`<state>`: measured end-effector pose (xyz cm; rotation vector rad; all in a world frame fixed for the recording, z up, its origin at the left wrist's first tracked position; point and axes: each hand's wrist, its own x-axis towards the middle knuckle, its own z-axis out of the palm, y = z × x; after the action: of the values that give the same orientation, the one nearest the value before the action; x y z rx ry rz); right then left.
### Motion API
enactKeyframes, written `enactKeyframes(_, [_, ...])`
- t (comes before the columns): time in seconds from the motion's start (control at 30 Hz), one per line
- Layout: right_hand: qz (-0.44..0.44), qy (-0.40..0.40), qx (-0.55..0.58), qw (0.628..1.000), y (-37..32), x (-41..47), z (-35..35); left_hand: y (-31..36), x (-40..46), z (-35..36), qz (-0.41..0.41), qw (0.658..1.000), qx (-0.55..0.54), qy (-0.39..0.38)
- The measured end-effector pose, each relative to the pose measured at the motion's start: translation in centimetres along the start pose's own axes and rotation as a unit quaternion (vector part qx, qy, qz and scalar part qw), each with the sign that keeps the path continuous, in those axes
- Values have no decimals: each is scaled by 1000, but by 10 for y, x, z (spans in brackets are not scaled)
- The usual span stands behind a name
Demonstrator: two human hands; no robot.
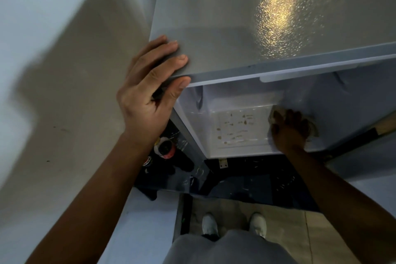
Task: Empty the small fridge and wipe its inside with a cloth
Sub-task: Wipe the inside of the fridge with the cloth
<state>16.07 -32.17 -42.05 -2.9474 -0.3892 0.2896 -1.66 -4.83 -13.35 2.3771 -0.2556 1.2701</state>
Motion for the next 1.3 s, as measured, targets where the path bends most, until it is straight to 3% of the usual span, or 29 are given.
enactKeyframes(0.2, [-19, 34, 53, 998, 8, -71, 25, -3, -3, 3, -4, 1000, -7, 22])
enactKeyframes(0.37, [-29, 127, 90, 987, 22, -87, 27, -5, -4, 8, 3, 999, -20, 32])
enactKeyframes(0.53, [-24, 44, 34, 998, 21, -81, 32, -7, -4, 9, 7, 999, -22, 34])
enactKeyframes(0.77, [-7, 0, -4, 1000, 11, -6, 13, -3, -4, 10, -2, 1000, -16, 26])
enactKeyframes(0.93, [-47, -48, -26, 997, -19, 32, -3, 2, -5, 10, -30, 999, -24, 24])
enactKeyframes(1.3, [-119, -29, 19, 992, -20, -64, 36, 3, -6, 9, -30, 999, -26, 29])
